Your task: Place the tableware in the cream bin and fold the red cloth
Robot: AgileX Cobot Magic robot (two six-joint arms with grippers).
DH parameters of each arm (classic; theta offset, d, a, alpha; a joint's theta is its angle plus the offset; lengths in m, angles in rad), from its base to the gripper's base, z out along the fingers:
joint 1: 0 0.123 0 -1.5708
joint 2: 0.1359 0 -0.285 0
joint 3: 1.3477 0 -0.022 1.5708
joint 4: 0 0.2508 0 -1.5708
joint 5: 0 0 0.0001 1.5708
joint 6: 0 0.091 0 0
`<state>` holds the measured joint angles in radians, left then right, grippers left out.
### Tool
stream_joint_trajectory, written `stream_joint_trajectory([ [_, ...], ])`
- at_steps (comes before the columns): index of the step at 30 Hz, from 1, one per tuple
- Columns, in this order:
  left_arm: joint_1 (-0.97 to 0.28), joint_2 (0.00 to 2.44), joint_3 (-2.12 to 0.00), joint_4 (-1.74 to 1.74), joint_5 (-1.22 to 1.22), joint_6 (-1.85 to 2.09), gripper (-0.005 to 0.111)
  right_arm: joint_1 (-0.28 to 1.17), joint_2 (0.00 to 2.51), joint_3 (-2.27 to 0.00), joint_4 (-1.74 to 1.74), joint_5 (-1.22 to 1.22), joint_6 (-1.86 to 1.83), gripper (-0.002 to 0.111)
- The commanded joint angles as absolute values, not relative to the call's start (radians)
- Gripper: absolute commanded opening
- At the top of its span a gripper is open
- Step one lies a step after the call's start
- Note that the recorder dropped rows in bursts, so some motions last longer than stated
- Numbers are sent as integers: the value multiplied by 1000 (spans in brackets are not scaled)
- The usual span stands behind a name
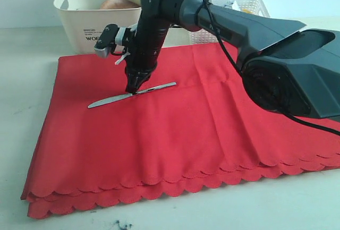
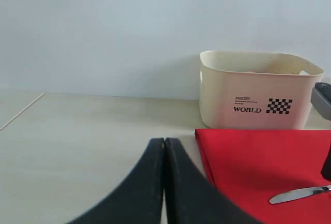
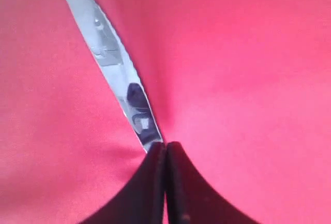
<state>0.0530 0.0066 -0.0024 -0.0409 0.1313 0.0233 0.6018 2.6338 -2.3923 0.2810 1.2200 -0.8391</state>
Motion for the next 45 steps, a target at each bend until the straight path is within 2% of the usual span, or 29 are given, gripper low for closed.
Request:
stream_joint_trajectory([
  [1, 48, 0, 0, -41, 128, 22, 2, 604, 2590, -2390, 274, 1221, -775, 2],
  [10, 48, 0, 0, -41, 128, 22, 2, 604, 2612, -2390, 255, 1221, -756, 47],
  [12, 48, 0, 0, -41, 128, 22, 2, 604, 2621, -2390, 255, 1221, -756, 50],
  [20, 48, 0, 0, -41, 128, 22, 2, 604, 2678, -2390, 243, 1221, -758, 51],
  [22, 48, 0, 0, -41, 128, 22, 2, 604, 2684, -2390, 224, 1221, -758, 50],
  [24, 48, 0, 0, -41, 128, 22, 2, 604, 2684, -2390, 194, 1221, -758, 44],
  [30, 48, 0, 0, -41, 128, 22, 2, 604, 2684, -2390, 141, 1221, -758, 0],
  [45, 48, 0, 0, -41, 128, 22, 2, 604, 2564, -2390, 278, 1221, -741, 0],
])
